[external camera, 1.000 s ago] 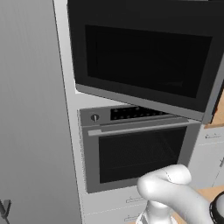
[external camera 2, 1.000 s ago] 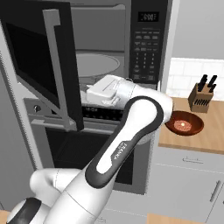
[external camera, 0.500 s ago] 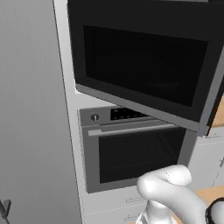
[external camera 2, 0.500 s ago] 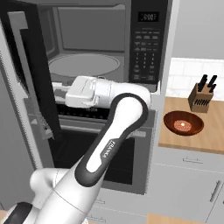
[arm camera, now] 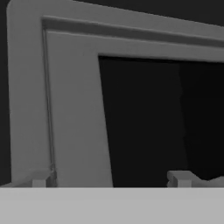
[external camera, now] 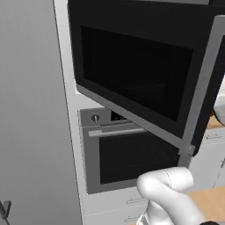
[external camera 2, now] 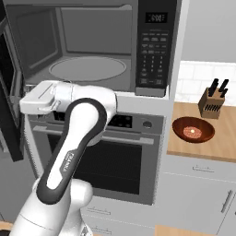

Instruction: Open the microwave, place the bowl with waffle inside the microwave, then close the microwave door and turn it on.

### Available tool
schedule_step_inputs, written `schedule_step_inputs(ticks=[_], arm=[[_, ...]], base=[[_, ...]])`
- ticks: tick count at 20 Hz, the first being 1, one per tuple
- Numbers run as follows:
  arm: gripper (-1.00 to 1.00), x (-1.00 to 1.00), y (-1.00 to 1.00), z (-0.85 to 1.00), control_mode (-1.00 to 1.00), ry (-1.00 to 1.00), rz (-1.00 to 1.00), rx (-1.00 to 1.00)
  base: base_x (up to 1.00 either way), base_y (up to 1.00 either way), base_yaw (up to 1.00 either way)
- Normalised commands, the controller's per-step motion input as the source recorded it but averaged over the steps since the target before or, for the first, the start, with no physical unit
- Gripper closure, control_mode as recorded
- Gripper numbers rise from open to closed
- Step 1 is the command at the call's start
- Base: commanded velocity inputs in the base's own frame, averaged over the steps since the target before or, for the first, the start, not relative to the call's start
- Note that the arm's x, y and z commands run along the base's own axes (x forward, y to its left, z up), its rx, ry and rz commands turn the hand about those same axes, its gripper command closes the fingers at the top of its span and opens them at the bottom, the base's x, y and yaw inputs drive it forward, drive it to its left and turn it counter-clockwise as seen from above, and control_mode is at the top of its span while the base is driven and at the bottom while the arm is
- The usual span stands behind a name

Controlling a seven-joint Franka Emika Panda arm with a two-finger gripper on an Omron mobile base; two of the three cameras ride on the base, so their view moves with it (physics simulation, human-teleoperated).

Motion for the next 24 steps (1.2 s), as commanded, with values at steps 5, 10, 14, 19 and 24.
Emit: schedule_step_inputs(ticks=[5,10,14,19,24], arm=[[-1.00,-0.64,0.95,0.00,-1.00,0.00,0.00,0.00],[-1.00,-0.32,0.94,0.00,-1.00,0.01,0.00,-0.02],[-1.00,0.00,1.00,0.01,-1.00,0.07,-0.04,-0.08],[-1.00,0.00,0.98,0.09,-1.00,0.04,-0.09,-0.08],[-1.00,0.00,0.65,0.00,-1.00,0.00,-0.11,-0.07]], base=[[0.00,0.00,0.00],[0.00,0.00,0.00],[0.00,0.00,0.00],[0.00,0.00,0.00],[0.00,0.00,0.00]])
